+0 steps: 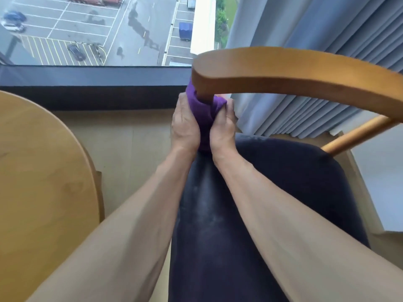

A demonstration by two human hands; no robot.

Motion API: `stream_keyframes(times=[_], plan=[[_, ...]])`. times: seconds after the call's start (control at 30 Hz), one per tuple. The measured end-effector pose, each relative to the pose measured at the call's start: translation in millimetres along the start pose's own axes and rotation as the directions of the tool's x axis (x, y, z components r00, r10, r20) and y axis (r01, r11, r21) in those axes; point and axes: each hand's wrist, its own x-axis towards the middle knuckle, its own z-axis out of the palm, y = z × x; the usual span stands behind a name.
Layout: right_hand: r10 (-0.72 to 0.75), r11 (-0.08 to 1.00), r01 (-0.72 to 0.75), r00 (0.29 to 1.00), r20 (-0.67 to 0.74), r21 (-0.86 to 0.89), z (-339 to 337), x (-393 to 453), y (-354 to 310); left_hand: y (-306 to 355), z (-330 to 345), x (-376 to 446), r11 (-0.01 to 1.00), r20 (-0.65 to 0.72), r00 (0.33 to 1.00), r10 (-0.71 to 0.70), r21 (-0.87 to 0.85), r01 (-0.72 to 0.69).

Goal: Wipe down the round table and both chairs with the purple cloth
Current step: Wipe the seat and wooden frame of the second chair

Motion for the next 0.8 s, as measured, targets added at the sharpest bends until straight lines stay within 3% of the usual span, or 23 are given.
stream_keyframes(times=[0.07, 0.17, 0.27, 0.33, 0.47, 0.53, 0.67, 0.8], plan=[[0.007, 0.996, -0.006, 1.000, 0.021, -0.088, -3, -5, 11, -18, -5, 1, 0.994, 0.001, 0.998, -0.058, 0.088, 0.057], [0.076, 0.997, -0.076, 0.997, -0.005, -0.012, -2, -5, 8, -11, -7, 1, 0.983, 0.053, 0.984, -0.171, -0.056, 0.174], [-0.013, 0.967, 0.038, 0.995, -0.101, 0.252, 1, -2, -16, 14, -6, 3, 0.933, 0.122, 0.991, -0.045, -0.350, 0.086], [-0.066, 0.933, 0.114, 0.987, -0.149, 0.343, 3, 3, -23, 24, -5, 6, 0.911, 0.154, 0.988, 0.029, -0.410, 0.037], [-0.045, 0.995, 0.041, 0.998, -0.049, -0.089, 3, -16, 4, -9, -10, -2, 0.983, 0.067, 0.989, -0.134, -0.115, 0.141], [0.003, 0.981, -0.012, 0.999, -0.050, -0.192, 0, -18, 13, -21, -14, -9, 0.978, -0.005, 0.980, -0.200, 0.067, 0.200], [0.084, 0.996, -0.079, 0.988, -0.131, 0.048, -9, -25, 6, -6, -8, -32, 0.992, -0.158, 0.981, -0.110, 0.040, 0.118], [0.176, 0.940, -0.137, 0.979, -0.100, 0.312, -32, -49, 8, -3, -2, -73, 0.970, -0.095, 0.983, -0.155, -0.205, 0.133]])
